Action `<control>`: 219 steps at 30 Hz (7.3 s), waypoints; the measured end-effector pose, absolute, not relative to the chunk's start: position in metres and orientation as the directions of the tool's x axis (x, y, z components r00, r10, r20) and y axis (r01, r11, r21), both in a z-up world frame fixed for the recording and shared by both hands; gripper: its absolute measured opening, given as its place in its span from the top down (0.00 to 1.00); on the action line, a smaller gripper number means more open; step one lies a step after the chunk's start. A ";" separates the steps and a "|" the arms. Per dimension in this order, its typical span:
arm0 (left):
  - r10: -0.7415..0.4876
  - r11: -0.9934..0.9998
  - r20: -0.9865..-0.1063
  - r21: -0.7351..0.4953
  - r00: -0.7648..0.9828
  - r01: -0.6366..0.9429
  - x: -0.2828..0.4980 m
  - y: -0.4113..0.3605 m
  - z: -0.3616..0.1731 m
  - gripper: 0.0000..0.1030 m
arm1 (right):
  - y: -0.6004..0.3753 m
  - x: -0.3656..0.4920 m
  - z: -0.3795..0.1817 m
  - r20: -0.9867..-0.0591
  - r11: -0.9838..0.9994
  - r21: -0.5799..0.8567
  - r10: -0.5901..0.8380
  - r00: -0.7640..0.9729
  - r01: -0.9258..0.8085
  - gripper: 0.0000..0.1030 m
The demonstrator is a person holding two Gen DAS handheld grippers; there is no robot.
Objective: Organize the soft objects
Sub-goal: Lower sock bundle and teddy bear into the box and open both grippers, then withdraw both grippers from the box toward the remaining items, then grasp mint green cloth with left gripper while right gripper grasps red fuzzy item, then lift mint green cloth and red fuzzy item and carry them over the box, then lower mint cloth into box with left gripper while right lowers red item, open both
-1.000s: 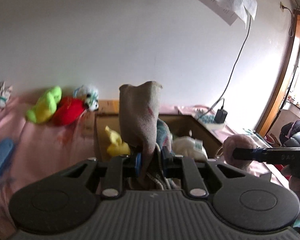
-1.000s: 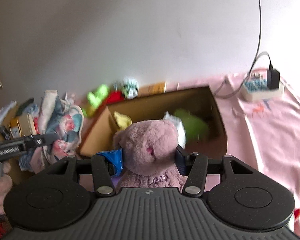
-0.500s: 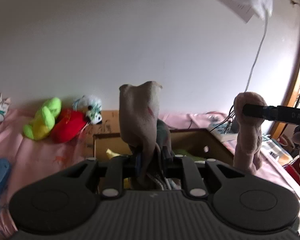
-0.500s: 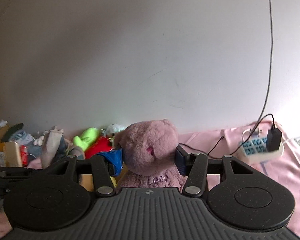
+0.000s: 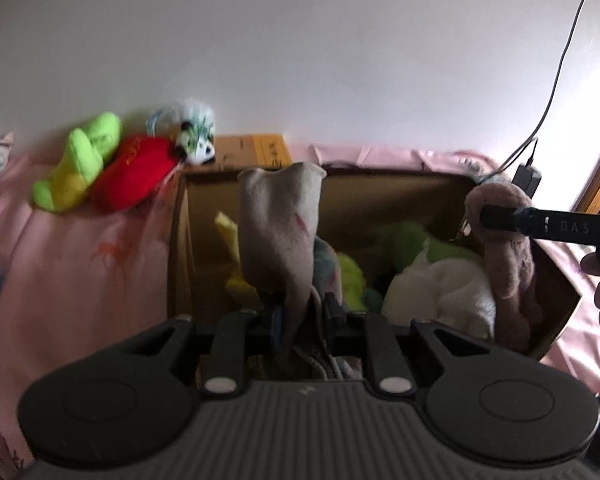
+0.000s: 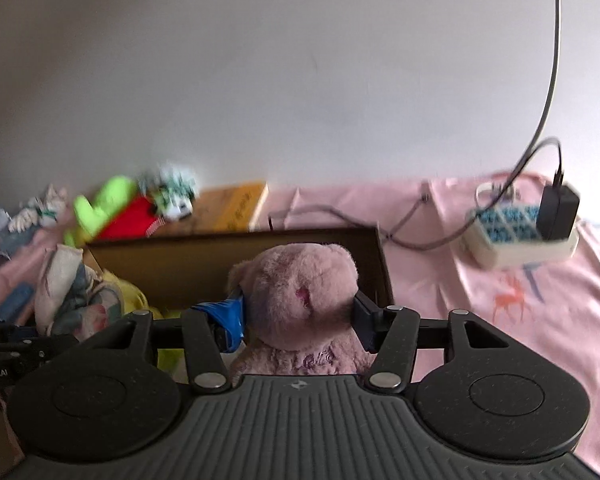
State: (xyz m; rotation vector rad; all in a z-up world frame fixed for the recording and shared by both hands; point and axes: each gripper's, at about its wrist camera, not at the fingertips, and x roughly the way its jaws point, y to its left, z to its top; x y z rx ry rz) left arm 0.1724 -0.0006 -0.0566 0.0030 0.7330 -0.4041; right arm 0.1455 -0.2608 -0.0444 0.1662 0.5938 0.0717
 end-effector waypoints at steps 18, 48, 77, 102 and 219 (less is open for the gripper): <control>-0.293 0.943 -0.626 -0.066 0.722 0.325 0.138 -0.004 -0.039 0.35 | -0.263 0.116 -0.018 -0.454 0.983 0.182 0.087 0.887 -0.004 0.59; -0.346 0.900 -0.667 -0.035 0.660 0.435 0.013 -0.021 -0.030 0.35 | -0.234 -0.047 -0.043 -0.550 0.953 0.298 0.220 0.806 -0.057 0.59; -0.570 0.622 -0.720 -0.063 0.396 0.781 -0.076 -0.142 -0.037 0.34 | -0.337 -0.144 -0.052 -0.614 0.971 0.223 0.074 0.786 0.083 0.64; -0.609 0.540 -0.767 -0.218 0.199 0.813 -0.076 -0.245 -0.026 0.32 | -0.424 -0.084 -0.090 -0.741 0.992 0.090 0.125 0.659 -0.087 0.81; -0.490 0.856 -0.677 -0.253 0.550 0.451 0.169 -0.031 -0.042 0.44 | -0.203 0.130 -0.057 -0.550 0.921 0.347 0.351 0.758 -0.174 0.83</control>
